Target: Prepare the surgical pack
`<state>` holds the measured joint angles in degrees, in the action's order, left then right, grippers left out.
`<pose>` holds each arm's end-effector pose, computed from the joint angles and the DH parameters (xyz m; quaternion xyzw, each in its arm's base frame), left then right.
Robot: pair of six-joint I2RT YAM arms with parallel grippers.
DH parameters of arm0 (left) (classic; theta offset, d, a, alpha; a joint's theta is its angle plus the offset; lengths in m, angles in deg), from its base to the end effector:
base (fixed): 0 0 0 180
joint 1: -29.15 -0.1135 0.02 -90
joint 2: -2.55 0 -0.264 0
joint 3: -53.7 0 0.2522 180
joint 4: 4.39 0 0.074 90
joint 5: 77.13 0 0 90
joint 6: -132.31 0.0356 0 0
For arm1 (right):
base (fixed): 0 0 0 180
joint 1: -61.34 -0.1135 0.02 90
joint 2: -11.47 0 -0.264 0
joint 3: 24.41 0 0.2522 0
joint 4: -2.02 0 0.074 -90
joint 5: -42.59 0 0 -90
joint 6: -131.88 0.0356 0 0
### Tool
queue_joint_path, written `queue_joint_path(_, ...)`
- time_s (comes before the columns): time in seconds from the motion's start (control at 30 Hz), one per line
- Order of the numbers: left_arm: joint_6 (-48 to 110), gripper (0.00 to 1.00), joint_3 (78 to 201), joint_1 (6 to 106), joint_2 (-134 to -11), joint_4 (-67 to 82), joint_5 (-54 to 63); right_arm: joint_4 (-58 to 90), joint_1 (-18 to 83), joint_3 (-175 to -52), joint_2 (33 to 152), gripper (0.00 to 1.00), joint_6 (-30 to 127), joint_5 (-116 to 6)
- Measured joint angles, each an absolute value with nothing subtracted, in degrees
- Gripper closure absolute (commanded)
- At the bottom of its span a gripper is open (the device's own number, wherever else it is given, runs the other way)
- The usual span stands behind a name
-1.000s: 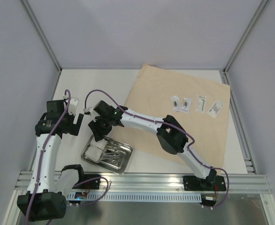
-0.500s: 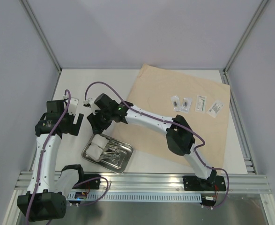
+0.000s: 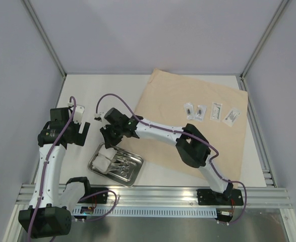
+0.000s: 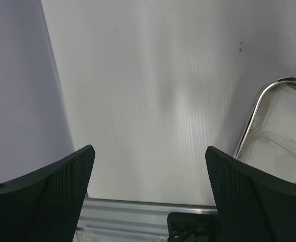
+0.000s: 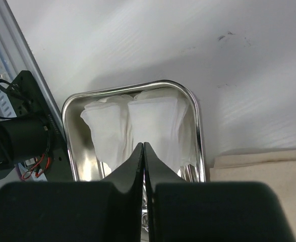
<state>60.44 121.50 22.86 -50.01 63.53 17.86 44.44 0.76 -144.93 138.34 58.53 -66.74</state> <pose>0.1678 0.0216 0.3024 0.0838 0.9429 0.1079 0.3037 0.2353 0.4413 0.2159 -0.3999 0.8336 0.3394 0.1731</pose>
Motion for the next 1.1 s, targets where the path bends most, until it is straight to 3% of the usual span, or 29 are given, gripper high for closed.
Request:
queue_joint_path(0.5,60.5,0.00,121.5,22.9,-50.0,63.5,17.8,44.9,0.7,-146.8,144.1,0.99,59.1,-66.9)
queue_joint_path(0.6,60.5,0.00,121.5,22.9,-50.0,63.5,17.6,45.3,0.8,-148.1,143.8,0.94,59.0,-67.0)
queue_joint_path(0.87,61.0,0.00,121.5,22.9,-50.5,63.8,16.0,45.1,4.3,-145.9,132.2,0.66,59.0,-67.2)
queue_joint_path(0.97,61.4,0.00,121.7,22.8,-50.6,64.5,14.8,43.8,9.3,-139.8,121.7,0.53,59.2,-65.6)
queue_joint_path(1.1,61.9,0.00,122.8,22.8,-51.2,65.3,13.3,44.2,22.7,-132.0,109.0,0.52,59.4,-61.1)
